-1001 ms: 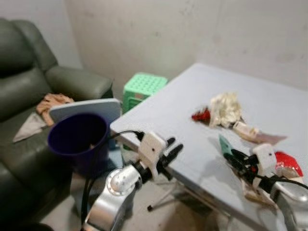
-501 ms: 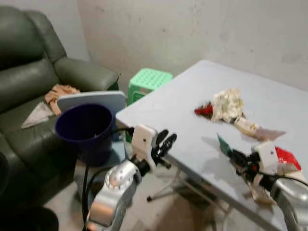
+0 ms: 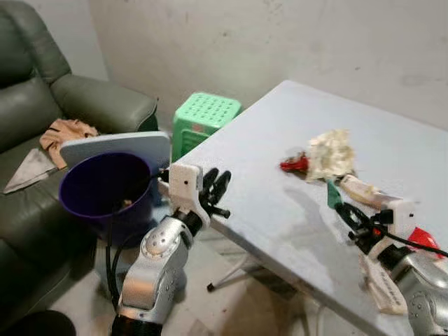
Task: Picking trash to rubbish bin
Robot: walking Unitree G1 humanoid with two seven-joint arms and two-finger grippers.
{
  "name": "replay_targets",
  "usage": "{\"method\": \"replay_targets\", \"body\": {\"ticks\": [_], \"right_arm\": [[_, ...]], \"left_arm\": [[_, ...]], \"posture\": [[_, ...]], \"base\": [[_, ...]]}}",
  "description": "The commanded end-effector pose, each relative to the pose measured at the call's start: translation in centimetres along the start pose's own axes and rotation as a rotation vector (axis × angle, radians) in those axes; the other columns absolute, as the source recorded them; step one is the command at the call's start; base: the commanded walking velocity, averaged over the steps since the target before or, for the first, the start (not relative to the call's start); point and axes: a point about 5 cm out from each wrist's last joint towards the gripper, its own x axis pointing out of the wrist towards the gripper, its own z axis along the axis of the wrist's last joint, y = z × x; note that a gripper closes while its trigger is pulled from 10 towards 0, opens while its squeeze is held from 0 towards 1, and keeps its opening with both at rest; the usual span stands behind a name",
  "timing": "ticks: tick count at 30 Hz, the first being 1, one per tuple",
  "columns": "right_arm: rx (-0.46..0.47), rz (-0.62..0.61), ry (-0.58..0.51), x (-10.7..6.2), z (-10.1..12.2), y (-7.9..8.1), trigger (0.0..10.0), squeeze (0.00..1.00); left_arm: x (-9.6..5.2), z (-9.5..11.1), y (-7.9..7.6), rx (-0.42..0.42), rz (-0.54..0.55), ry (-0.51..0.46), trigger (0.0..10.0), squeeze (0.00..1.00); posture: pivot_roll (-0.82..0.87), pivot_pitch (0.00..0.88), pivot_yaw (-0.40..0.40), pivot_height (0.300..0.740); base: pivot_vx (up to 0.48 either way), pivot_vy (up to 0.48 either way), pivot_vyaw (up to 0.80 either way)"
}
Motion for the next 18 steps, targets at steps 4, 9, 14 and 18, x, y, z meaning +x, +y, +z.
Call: {"method": "replay_targets", "body": {"ticks": [4,9,14,18], "right_arm": [[0.049,0.013,-0.111,0.9,1.0,1.9,10.0,0.0],[0.039,0.023,-0.144,1.5,1.4,2.7,10.0,0.0],[0.035,-0.037,-0.2,2.8,2.2,3.8,10.0,0.0],[0.038,-0.048,-0.202,3.1,2.2,4.0,10.0,0.0]], "left_arm": [[0.1,0.8,1.9,0.086,0.048,-0.042,10.0,0.0],[0.3,1.4,2.9,0.095,0.068,-0.053,10.0,0.0],[0.6,2.2,5.2,0.093,0.126,-0.078,10.0,0.0],[0.6,2.2,5.6,0.085,0.142,-0.074,10.0,0.0]], "posture": [[0.08,0.044,-0.041,0.715],[0.09,0.042,-0.04,0.715],[0.09,0.031,-0.039,0.715],[0.1,0.026,-0.039,0.715]], "base": [[0.0,0.0,0.0],[0.0,0.0,0.0],[0.0,0.0,0.0],[0.0,0.0,0.0]]}}
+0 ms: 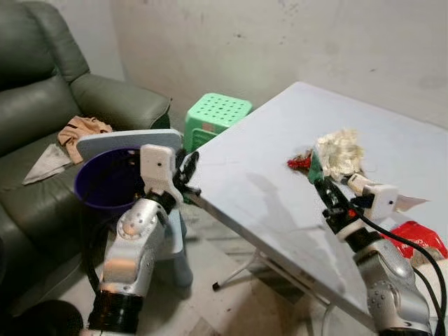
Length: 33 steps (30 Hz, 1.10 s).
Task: Picking trash to rubbish bin
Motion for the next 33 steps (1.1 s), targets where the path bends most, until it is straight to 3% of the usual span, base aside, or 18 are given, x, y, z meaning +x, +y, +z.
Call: {"method": "replay_targets", "body": {"ticks": [1,9,28,33], "right_arm": [[-0.023,0.004,-0.025,0.5,0.7,0.3,10.0,0.0],[-0.025,-0.015,-0.027,0.8,0.6,0.5,10.0,0.0],[-0.034,-0.019,-0.023,1.2,0.5,0.7,10.0,0.0],[-0.049,-0.018,-0.014,1.2,0.4,0.6,10.0,0.0]], "left_arm": [[0.2,0.0,0.2,-0.012,0.01,0.006,10.0,0.0],[0.4,-0.3,0.3,-0.013,0.015,0.012,10.0,0.0],[1.1,-0.3,0.3,-0.009,0.014,0.009,10.0,0.0],[1.2,-0.5,0.2,0.007,0.034,0.014,10.0,0.0]], "posture": [[0.1,0.023,-0.04,0.715],[0.1,0.012,-0.041,0.715],[0.1,0.0,-0.045,0.715],[0.1,0.0,-0.047,0.715]], "base": [[0.0,0.0,0.0],[0.0,0.177,0.0],[0.0,0.466,0.0],[0.0,0.049,0.0]]}}
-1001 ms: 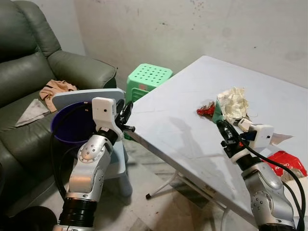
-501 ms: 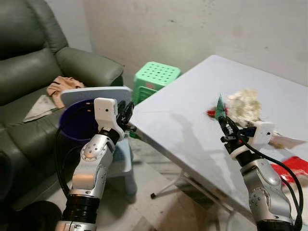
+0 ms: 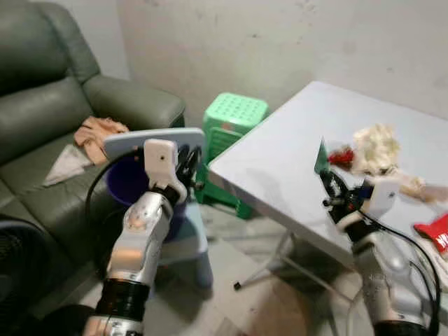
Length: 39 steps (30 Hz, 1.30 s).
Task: Picking trash to rubbish bin
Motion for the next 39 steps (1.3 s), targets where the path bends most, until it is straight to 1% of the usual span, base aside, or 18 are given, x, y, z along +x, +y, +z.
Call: {"method": "replay_targets", "body": {"ticks": [1,3,12,16,27,30,33,36,39], "right_arm": [[-0.036,-0.02,-0.003,-0.1,0.6,-0.8,10.0,0.0],[-0.036,-0.015,0.003,-0.2,0.6,-0.8,10.0,0.0],[-0.056,-0.007,0.019,-0.2,0.5,-0.9,10.0,0.0],[-0.055,-0.011,0.023,-0.2,0.6,-1.1,10.0,0.0],[-0.049,-0.024,0.022,-0.2,0.6,-1.4,10.0,0.0],[-0.019,-0.046,0.005,-0.2,0.7,-1.5,10.0,0.0],[-0.03,-0.05,0.009,-0.2,0.8,-1.7,10.0,0.0],[-0.032,-0.055,0.007,-0.2,0.9,-1.7,10.0,0.0],[-0.031,-0.06,0.006,-0.2,1.0,-1.8,10.0,0.0]], "left_arm": [[0.4,-0.2,-1.0,0.006,-0.011,0.011,10.0,0.0],[0.5,-0.3,-1.1,0.003,-0.012,0.018,10.0,0.0],[0.4,-0.6,-1.3,0.017,-0.008,0.029,10.0,0.0],[0.4,-0.8,-1.2,0.033,0.002,0.033,10.0,0.0],[0.4,-1.2,-1.8,0.043,0.004,0.057,10.0,0.0],[0.4,-1.3,-2.1,0.043,0.001,0.062,10.0,0.0],[0.4,-1.3,-2.1,0.044,-0.001,0.064,10.0,0.0],[0.4,-1.1,-2.3,0.03,-0.009,0.034,10.0,0.0],[0.3,-1.0,-2.1,0.045,0.002,0.042,10.0,0.0]], "posture": [[0.1,0.0,-0.047,0.715],[0.1,0.0,-0.047,0.715],[0.1,0.0,-0.05,0.715],[0.1,0.0,-0.051,0.715],[0.1,0.0,-0.05,0.715],[0.1,0.0,-0.051,0.715],[0.1,0.0,-0.051,0.715],[0.1,0.001,-0.054,0.715],[0.1,0.012,-0.055,0.715]], "base": [[0.0,0.0,0.0],[0.0,0.0,0.0],[0.0,0.0,0.8],[0.0,0.0,0.8],[0.0,0.0,0.75],[0.0,0.0,0.0],[0.0,0.0,0.0],[0.0,0.0,0.0],[0.0,0.0,0.0]]}}
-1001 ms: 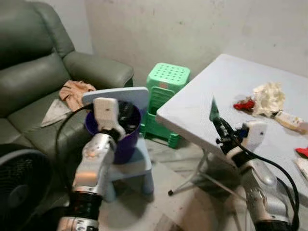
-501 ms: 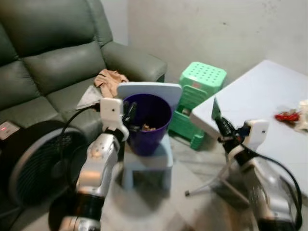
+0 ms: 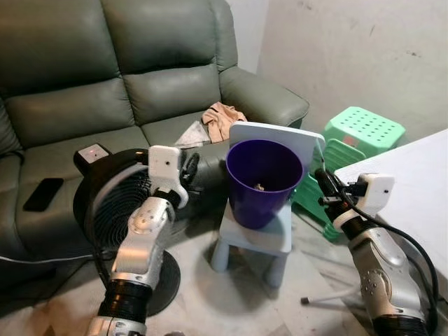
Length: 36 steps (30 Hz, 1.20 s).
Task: Picking trash to rubbish bin
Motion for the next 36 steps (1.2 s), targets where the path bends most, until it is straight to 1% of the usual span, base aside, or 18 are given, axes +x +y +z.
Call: {"method": "replay_targets", "body": {"ticks": [1,6,8,11,14,36], "right_arm": [[-0.008,-0.001,-0.011,0.08,0.51,-0.2,10.0,0.0],[-0.009,-0.007,-0.005,0.14,0.44,-0.24,10.0,0.0],[-0.006,-0.006,-0.006,0.16,0.44,-0.2,10.0,0.0],[-0.005,-0.006,-0.006,0.19,0.46,-0.19,10.0,0.0],[-0.003,-0.005,-0.006,0.21,0.46,-0.19,10.0,0.0],[-0.001,0.014,-0.003,0.34,0.51,-0.06,10.0,0.0]], "left_arm": [[0.06,0.42,-0.2,0.016,0.002,-0.014,10.0,0.0],[0.01,0.26,-0.07,-0.022,-0.025,0.01,10.0,0.0],[-0.01,0.28,-0.04,-0.043,-0.033,0.008,10.0,0.0],[-0.01,0.4,-0.02,-0.053,-0.043,0.005,10.0,0.0],[0.05,0.62,0.1,-0.07,-0.048,-0.002,10.0,0.0],[0.28,0.9,0.23,-0.076,-0.058,-0.003,10.0,0.0]], "posture": [[0.1,0.012,-0.055,0.715],[0.1,0.024,-0.057,0.715],[0.1,0.027,-0.057,0.715],[0.11,0.028,-0.057,0.715],[0.11,0.027,-0.056,0.715],[0.11,0.024,-0.058,0.715]], "base": [[0.0,0.0,0.0],[0.0,0.0,0.0],[0.0,0.0,0.0],[0.0,0.0,0.0],[0.296,0.0,0.0],[0.35,0.0,0.0]]}}
